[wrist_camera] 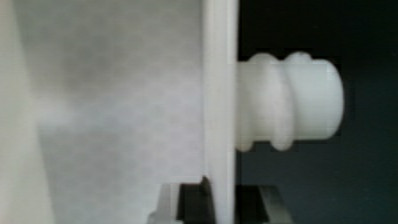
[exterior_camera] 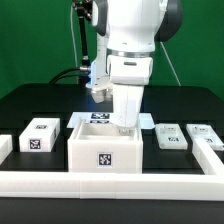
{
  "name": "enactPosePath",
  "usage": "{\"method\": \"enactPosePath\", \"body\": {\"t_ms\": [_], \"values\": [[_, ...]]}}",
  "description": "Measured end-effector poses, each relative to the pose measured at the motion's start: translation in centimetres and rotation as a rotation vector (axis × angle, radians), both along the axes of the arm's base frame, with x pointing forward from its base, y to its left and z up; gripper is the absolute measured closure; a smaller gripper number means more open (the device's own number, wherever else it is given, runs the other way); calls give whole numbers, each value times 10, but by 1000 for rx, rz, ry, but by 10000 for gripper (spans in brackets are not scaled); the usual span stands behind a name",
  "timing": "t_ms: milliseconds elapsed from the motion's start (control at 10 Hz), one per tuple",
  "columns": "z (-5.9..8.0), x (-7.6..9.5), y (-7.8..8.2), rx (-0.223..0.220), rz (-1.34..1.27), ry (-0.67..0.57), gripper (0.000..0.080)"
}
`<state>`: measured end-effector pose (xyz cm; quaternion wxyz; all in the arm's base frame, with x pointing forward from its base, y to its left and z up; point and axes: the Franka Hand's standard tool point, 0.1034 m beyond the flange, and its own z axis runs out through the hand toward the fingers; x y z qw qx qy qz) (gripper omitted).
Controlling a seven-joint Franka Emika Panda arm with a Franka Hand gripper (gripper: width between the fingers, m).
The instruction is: Assemble cabinet
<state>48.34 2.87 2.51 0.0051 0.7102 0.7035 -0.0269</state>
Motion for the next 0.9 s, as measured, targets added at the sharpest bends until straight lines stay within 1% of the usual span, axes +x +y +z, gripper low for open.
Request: {"method": "enactPosePath", "body": {"t_ms": [100,200,300,400,700,800,900], "values": [[2,10,4,2,5,-10,770],[2,18,12,5,11,-9,770],[0,26,26,11,16,-5,770],[-1,29,39,21,19,-10,770],[0,39,77,45,14,-26,770],[1,40,89,50,1,-32,770],[1,40,99,54,17,-33,770]]}}
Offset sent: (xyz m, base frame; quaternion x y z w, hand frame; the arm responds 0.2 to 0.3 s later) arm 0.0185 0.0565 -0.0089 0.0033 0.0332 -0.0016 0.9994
